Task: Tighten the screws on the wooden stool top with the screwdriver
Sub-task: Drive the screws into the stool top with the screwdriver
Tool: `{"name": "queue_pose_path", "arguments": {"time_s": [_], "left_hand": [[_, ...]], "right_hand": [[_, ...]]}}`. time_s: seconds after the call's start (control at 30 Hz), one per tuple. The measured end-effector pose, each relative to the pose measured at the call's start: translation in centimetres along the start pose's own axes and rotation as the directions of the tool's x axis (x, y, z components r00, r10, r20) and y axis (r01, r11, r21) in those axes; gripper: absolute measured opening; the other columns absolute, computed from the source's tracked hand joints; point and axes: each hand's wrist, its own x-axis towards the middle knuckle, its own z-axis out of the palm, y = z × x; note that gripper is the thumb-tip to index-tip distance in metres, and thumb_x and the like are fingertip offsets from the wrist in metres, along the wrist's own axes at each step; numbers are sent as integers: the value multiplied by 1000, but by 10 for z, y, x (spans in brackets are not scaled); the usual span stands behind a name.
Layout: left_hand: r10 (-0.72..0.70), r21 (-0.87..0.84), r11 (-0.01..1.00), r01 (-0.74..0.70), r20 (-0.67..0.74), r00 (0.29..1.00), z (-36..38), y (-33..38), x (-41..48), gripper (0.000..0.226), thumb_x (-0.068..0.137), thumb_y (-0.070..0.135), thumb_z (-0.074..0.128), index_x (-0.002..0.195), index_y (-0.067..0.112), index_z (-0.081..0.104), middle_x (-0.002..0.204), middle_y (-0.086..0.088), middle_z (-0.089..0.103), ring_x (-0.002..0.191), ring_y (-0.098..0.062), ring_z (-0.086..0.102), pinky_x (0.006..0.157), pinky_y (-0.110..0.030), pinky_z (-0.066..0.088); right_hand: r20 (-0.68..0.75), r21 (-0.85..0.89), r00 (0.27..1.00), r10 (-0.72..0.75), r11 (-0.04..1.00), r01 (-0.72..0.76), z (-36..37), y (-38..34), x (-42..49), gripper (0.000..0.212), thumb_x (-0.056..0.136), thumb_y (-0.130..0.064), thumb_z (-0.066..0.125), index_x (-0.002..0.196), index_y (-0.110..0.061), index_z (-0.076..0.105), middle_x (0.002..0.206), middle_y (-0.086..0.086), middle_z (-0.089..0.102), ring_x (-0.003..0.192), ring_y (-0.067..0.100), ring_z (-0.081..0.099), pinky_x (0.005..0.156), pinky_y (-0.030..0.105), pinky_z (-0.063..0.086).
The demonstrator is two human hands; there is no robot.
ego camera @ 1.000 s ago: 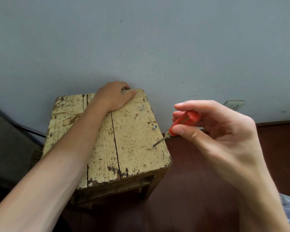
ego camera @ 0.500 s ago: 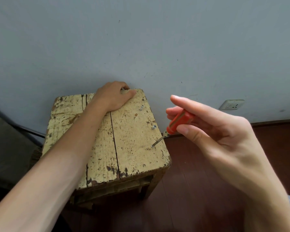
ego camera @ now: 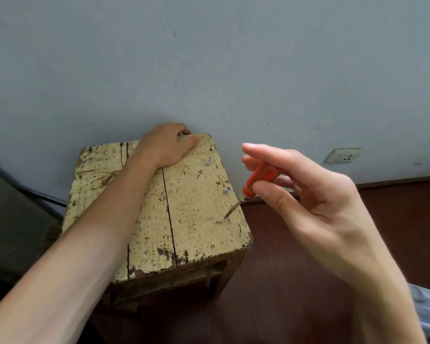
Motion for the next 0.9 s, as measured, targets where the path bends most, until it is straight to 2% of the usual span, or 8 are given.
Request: {"name": "queue_pose_path", "arguments": {"time_s": [0.07, 0.17, 0.3, 0.43, 0.57, 0.7, 0.9], "left_hand": [[1, -2, 1000, -1, 0, 1000, 0, 0, 0, 52, 92, 72, 49, 119, 33, 69, 129, 4, 67, 118, -23, 59, 90, -40, 44], [-2, 2, 1000, 2, 0, 1000, 0, 0, 0, 52, 92, 73, 49, 119, 33, 69, 128, 4, 67, 118, -23, 59, 91, -40, 45], [2, 11, 1000, -2, 0, 1000, 1, 0, 0, 54, 92, 74, 48, 120, 33, 68, 129, 4, 67, 117, -23, 59, 86, -37, 42], [0, 9, 1000, 0, -1, 1000, 1, -1, 1, 53, 91, 75, 48, 119, 34, 68, 127, 4, 67, 117, -23, 59, 85, -37, 42], [0, 9, 1000, 0, 0, 1000, 1, -1, 0, 53, 92, 74, 48, 119, 34, 68, 129, 5, 67, 118, -23, 59, 86, -37, 42], [0, 0, 1000, 0, -1, 1000, 0, -1, 0, 52, 92, 73, 48, 119, 34, 69, 129, 5, 67, 117, -23, 59, 88, -38, 42], [-2, 8, 1000, 2, 4, 1000, 0, -1, 0, 54, 92, 74, 47, 121, 34, 68, 130, 4, 66, 118, -23, 58, 86, -38, 40]], "right_hand": [[33, 36, 999, 31, 999, -32, -6, -1, -2, 48, 104, -12, 66, 145, -39, 65, 129, -3, 74, 113, 25, 76, 102, 36, 59], [6, 38, 999, 44, 998, -44, -10, -2, -3, 48, 103, -11, 68, 142, -39, 68, 129, -7, 76, 111, 21, 78, 100, 36, 61], [-66, 2, 998, 24, 1000, -24, -1, 0, -1, 41, 98, -14, 76, 126, -42, 73, 113, -5, 78, 101, 25, 78, 85, 48, 62], [-135, 8, 991, 23, 1000, -22, 11, 2, 2, 32, 96, -15, 80, 117, -36, 70, 102, -3, 71, 93, 27, 72, 75, 49, 53], [-117, -80, 993, -15, 997, 6, 7, 1, 2, 31, 102, -19, 74, 126, -38, 71, 108, -4, 72, 98, 25, 75, 82, 40, 57], [20, 39, 998, 52, 998, -53, -6, -2, -3, 47, 104, -14, 67, 144, -39, 66, 130, -5, 75, 117, 24, 75, 102, 32, 59], [7, 55, 998, 69, 996, -70, -10, -5, -3, 46, 99, -10, 70, 138, -36, 71, 126, -10, 78, 107, 18, 80, 98, 31, 61]]}}
